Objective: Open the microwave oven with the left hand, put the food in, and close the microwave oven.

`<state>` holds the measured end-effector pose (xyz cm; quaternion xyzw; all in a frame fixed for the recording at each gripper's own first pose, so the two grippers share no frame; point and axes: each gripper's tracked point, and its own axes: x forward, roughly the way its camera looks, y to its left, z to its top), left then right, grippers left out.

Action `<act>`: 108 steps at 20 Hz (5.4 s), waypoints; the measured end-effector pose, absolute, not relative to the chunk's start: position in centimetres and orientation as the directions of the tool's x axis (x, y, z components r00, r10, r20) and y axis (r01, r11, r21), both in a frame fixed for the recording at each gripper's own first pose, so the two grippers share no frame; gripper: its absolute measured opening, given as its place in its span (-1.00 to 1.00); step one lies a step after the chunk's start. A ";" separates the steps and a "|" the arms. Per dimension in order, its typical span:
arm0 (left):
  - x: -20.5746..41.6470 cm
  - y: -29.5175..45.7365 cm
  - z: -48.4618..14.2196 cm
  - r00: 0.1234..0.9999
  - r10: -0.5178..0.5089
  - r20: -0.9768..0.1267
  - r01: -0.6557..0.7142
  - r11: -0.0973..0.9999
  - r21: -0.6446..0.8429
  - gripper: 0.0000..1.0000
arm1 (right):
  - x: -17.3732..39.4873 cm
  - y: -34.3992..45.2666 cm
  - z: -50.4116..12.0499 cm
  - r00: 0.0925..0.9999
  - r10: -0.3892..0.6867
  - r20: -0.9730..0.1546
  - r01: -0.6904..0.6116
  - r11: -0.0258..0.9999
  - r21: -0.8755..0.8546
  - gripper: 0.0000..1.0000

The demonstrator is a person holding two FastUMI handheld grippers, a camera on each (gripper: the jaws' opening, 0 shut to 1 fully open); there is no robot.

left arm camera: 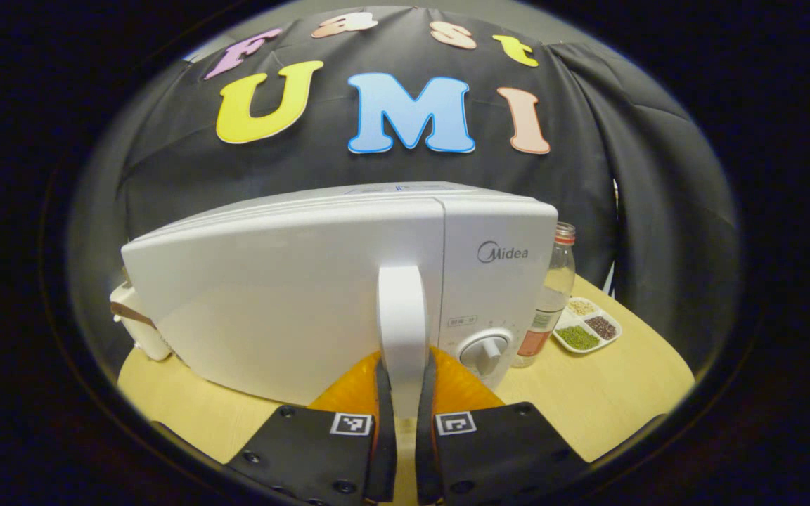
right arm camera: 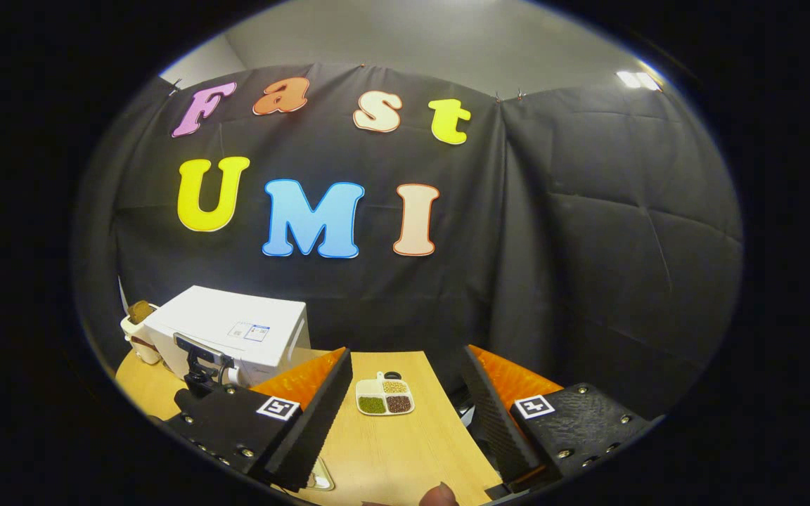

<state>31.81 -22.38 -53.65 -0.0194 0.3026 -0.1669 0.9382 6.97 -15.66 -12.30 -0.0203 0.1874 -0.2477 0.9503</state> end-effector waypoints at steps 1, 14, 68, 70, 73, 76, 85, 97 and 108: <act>31.9 -22.3 -53.6 0.762 -0.330 -0.557 0.314 0.941 -0.128 -0.61 | 6.8 -15.6 -12.5 0.809 -0.470 -0.354 0.458 0.881 -0.121 0.91; 27.7 -20.4 -52.9 0.733 -0.362 -0.576 0.353 0.926 -0.132 -0.61 | 3.1 -14.7 -11.7 0.832 -0.442 -0.336 0.453 0.890 -0.050 0.91; 3.2 17.2 -52.0 0.677 -0.142 -0.722 0.096 0.990 -0.104 0.36 | 2.4 4.6 -54.2 0.229 -0.088 -0.969 0.156 0.986 -0.053 0.42; 3.1 16.6 -51.3 0.671 -0.178 -0.720 0.082 0.983 -0.167 0.36 | 2.7 4.8 -53.5 0.263 -0.096 -0.960 0.151 0.987 -0.058 0.39; 3.8 16.9 -49.8 0.685 -0.185 -0.705 0.043 0.976 -0.214 0.36 | 3.6 6.4 -51.7 0.308 -0.037 -0.951 0.209 0.978 0.030 0.24; 5.0 17.0 -47.7 0.717 -0.190 -0.671 0.064 0.976 -0.208 0.35 | 6.1 8.8 -48.9 0.391 0.056 -0.919 0.304 0.934 0.187 0.23; 6.9 15.8 -44.7 0.756 -0.231 -0.613 0.157 0.972 -0.174 0.38 | 14.3 16.4 -43.1 0.560 0.171 -0.811 0.379 0.817 0.434 0.23; 7.5 17.5 -45.5 0.754 -0.227 -0.616 0.115 0.970 -0.215 0.35 | 27.6 23.4 -45.3 0.681 0.194 -0.706 0.491 0.595 0.637 0.22; 8.7 18.9 -47.9 0.725 -0.191 -0.661 0.041 0.971 -0.236 0.36 | 35.8 25.1 -47.9 0.786 0.122 -0.606 0.497 0.459 0.737 0.28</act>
